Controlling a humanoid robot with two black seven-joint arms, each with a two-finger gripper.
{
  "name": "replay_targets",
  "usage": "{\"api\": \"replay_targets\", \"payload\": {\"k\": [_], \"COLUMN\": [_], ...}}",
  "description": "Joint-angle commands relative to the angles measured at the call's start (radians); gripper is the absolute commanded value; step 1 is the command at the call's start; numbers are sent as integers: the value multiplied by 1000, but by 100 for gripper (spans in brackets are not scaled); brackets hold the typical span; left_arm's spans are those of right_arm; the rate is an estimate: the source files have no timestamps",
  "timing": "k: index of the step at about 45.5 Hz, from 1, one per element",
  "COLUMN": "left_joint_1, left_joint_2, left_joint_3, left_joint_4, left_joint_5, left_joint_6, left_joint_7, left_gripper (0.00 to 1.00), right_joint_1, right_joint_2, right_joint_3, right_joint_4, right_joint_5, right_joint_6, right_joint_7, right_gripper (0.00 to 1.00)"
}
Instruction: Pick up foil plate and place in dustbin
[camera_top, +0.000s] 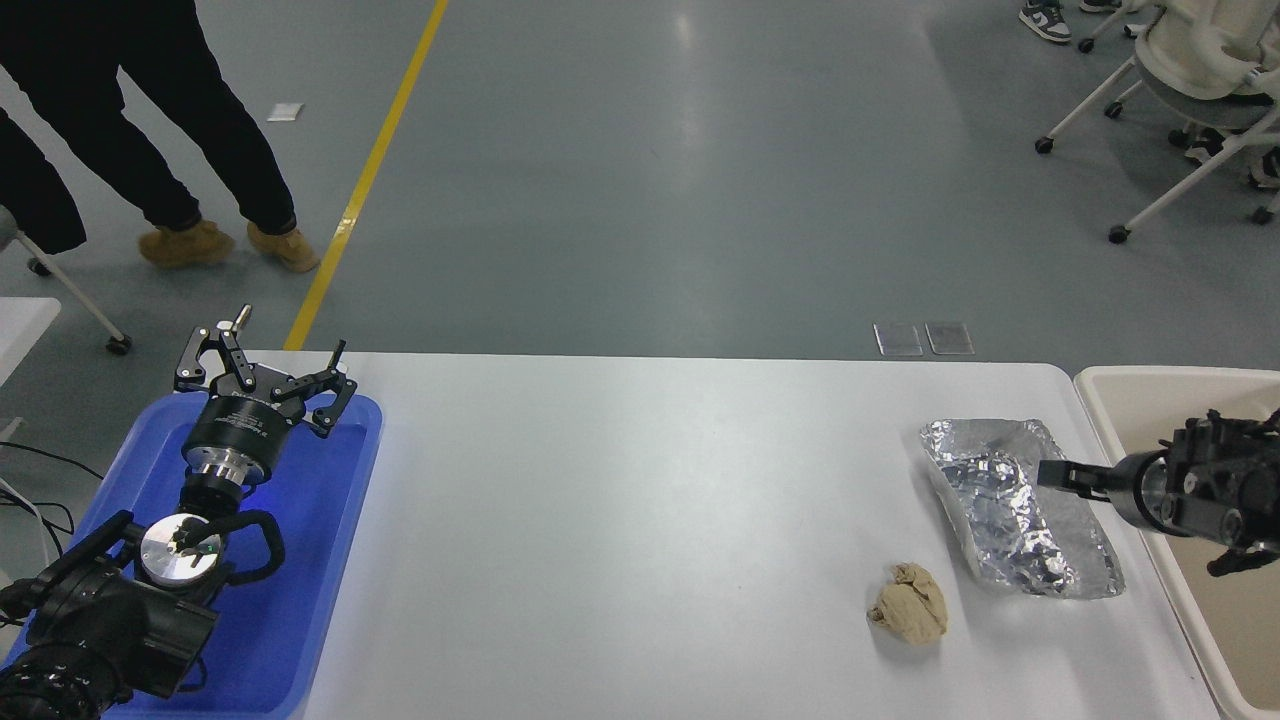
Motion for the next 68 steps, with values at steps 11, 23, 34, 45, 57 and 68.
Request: {"api": "replay_targets", "payload": {"k": [11,23,34,45,57,68], "left_joint_1": [0,0,0,0,0,0], "left_joint_2": [0,0,0,0,0,0], "left_joint_3": [0,0,0,0,0,2], "left_joint_4": [0,0,0,0,0,0], "left_joint_5": [0,0,0,0,0,0], "left_joint_6": [0,0,0,0,0,0], "left_joint_7": [0,0,0,0,0,0], "left_gripper": [100,100,100,100,100,100], "right_joint_1": [-97,-124,-116,-88,96,366], "right_joint_2": [50,69,69,56,-65,-201], "right_joint_3": [12,0,0,-9,-9,-14], "right_joint_4": [-65,-64,-62,-45,119,321], "right_joint_5": [0,-19,-20,-68,-88,-143], "right_joint_6": [-103,-194,-194,-192,-180,-84], "right_joint_7": [2,3,3,3,3,-3], "right_gripper": [93,33,0,0,0,0]}}
